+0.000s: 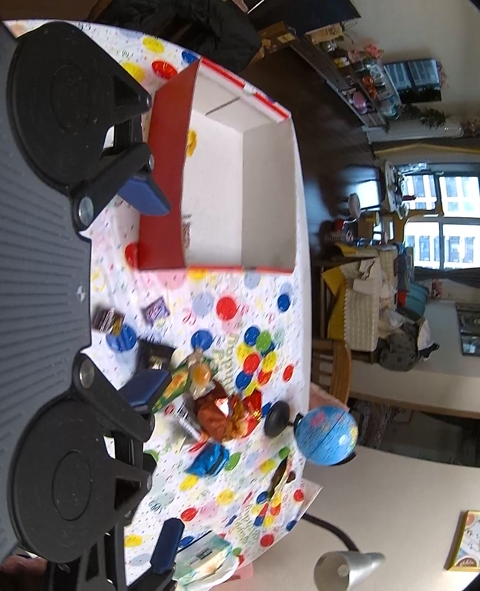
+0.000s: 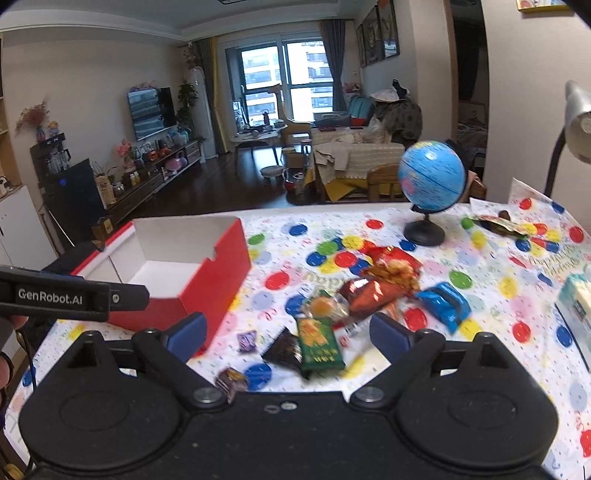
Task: Organize snacks
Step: 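Withdraw both tools from the box back toward the remaining snacks, then grasp the dark chocolate cake packet with the left tool while the right tool grasps the green cracker packet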
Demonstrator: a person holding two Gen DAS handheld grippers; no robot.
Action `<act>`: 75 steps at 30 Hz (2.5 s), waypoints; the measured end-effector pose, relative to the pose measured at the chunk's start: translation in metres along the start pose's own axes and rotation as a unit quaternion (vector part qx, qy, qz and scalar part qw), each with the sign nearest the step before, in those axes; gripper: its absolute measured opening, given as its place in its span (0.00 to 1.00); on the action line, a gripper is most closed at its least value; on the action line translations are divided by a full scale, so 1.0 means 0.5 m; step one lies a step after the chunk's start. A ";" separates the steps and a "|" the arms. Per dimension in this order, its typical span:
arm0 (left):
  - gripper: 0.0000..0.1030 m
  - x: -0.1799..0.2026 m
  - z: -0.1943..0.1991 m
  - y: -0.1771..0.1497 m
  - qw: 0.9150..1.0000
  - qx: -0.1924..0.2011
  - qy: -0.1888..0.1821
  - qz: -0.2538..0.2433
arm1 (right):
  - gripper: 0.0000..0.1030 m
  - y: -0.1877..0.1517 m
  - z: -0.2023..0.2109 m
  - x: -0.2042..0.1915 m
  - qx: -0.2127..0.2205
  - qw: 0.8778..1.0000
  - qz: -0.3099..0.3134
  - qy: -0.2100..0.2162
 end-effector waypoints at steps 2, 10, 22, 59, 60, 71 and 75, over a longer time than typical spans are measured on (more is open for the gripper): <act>0.97 0.019 -0.012 -0.011 1.000 -0.002 0.002 -0.007 | 0.92 -0.014 -0.003 0.011 -0.006 1.000 -0.004 -0.007; 0.97 0.034 -0.082 -0.059 0.998 -0.055 0.002 -0.003 | 0.91 -0.057 -0.023 0.056 -0.025 0.999 -0.017 -0.044; 0.97 0.025 -0.170 -0.101 0.996 -0.088 0.011 0.009 | 0.85 -0.088 -0.084 0.068 -0.052 0.996 -0.008 -0.069; 0.75 -0.007 -0.332 -0.136 0.991 -0.131 -0.009 0.037 | 0.55 -0.044 -0.382 0.013 -0.129 0.990 0.050 0.004; 0.72 -0.005 -0.333 -0.136 0.991 -0.131 -0.011 0.036 | 0.55 -0.044 -0.386 0.013 -0.131 0.990 0.048 0.004; 0.33 0.000 -0.332 -0.140 0.991 -0.129 -0.016 0.026 | 0.40 -0.043 -0.388 0.008 -0.126 0.991 0.042 0.006; 0.32 -0.006 -0.327 -0.142 0.990 -0.132 -0.023 0.032 | 0.39 -0.042 -0.374 0.009 -0.117 0.992 0.040 0.001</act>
Point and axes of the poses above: each gripper's, at about its wrist camera, not at the fingertips, and z roughly against the way its jaws point, x to its right, y to its top, the point moved 4 cm from there along -z, roughly the way its jaws point, and after that the axes turned 7 degrees about -y, right-handed, at the moved point
